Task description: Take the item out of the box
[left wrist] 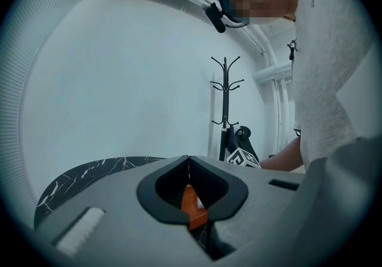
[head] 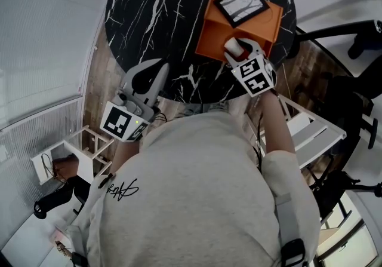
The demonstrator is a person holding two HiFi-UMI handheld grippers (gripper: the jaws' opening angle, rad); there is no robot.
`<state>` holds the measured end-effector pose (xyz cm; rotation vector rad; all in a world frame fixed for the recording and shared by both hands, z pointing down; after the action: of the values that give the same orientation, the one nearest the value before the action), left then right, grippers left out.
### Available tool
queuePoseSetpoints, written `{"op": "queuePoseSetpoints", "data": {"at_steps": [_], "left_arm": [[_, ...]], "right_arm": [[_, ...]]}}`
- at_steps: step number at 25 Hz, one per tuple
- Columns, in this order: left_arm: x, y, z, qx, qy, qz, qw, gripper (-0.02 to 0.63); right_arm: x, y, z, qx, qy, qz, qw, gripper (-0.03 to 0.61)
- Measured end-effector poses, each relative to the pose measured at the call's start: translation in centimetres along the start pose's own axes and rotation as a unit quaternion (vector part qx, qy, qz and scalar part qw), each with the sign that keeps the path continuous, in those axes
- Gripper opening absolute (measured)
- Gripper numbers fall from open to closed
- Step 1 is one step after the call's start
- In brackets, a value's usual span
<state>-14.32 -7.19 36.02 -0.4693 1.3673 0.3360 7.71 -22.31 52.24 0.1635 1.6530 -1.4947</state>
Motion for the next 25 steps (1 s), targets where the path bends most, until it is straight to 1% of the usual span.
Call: {"op": "queuePoseSetpoints", "data": {"at_steps": [14,25], "left_arm": [[-0.4,0.4,-0.4,0.008,0.004,-0.004,0.9999,0.003],[-0.7,0.5,-0.8,0.012,0.009,-0.007,0.9999,0.003]], "right_arm": [[-0.1,-1.1,0.2,-0.008,0.001,-0.032,0.999,0.196],[-0.1,-1.9,0.6,0.001,0.003,-0.056,0.998,0.196]]}}
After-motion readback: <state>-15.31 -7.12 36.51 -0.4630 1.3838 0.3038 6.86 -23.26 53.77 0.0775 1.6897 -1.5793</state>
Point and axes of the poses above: the fingertips, and each gripper's own axes: y backward along the fingers, z to its right, x out of its top, the point moved 8 cm from there along y, backward along the fingers, and after that the axes turned 12 degrees about -y, right-handed, at the moved point
